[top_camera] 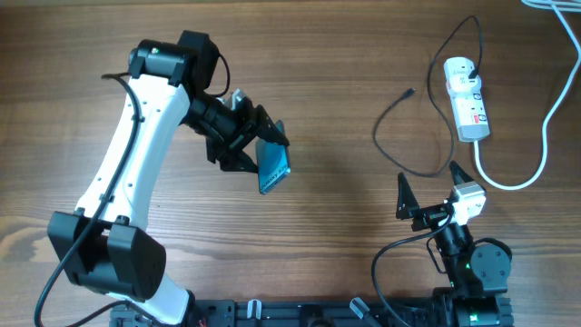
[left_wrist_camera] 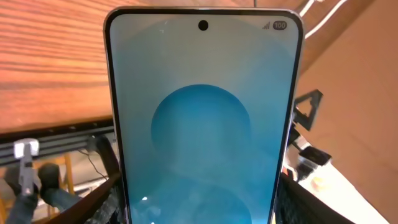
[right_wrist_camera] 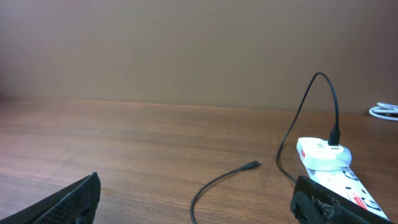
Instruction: Plug charger to phone and switch on socket
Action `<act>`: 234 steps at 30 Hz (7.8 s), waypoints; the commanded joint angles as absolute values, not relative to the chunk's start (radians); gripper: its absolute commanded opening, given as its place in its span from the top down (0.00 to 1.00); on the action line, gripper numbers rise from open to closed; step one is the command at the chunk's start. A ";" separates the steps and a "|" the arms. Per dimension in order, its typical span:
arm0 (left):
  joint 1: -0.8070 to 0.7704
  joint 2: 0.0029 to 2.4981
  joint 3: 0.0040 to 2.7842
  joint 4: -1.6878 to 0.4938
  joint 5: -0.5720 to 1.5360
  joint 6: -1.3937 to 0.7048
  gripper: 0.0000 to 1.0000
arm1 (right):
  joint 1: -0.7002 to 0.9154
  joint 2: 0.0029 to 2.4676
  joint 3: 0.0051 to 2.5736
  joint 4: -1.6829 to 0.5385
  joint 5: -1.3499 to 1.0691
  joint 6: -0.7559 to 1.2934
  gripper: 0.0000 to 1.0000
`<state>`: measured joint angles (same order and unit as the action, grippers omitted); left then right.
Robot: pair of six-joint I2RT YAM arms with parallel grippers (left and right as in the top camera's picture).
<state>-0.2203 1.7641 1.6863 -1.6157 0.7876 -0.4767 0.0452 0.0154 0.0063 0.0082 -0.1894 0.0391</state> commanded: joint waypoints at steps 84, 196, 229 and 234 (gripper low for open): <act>-0.355 1.840 1.702 -1.135 0.250 -0.881 0.56 | 0.335 0.969 0.414 0.121 -0.419 0.786 0.00; -0.523 1.824 1.702 -1.046 0.285 -1.078 0.00 | 0.468 1.345 0.414 0.745 -0.363 1.426 0.96; 0.131 1.662 1.702 -1.441 0.733 -0.576 0.01 | 0.468 1.345 0.414 0.969 -0.537 2.072 0.96; 0.062 1.662 1.702 -1.437 0.791 -0.529 0.01 | 0.468 1.345 0.414 0.968 -0.537 2.072 0.96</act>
<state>0.1143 1.6764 1.6917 -1.4429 0.6563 -0.6174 0.4652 1.3445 0.4000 0.9508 -0.5198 2.0644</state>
